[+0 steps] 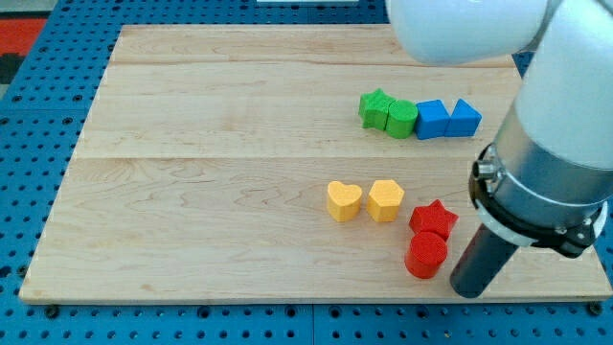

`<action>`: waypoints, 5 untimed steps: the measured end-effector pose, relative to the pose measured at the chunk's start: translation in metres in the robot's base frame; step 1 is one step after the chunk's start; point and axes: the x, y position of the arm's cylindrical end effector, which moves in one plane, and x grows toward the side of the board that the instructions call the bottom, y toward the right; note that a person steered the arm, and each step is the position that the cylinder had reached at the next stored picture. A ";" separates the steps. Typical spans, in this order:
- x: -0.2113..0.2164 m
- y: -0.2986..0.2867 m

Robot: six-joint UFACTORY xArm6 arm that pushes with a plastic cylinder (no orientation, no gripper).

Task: Place your arm to the bottom of the red circle

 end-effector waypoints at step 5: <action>0.008 -0.019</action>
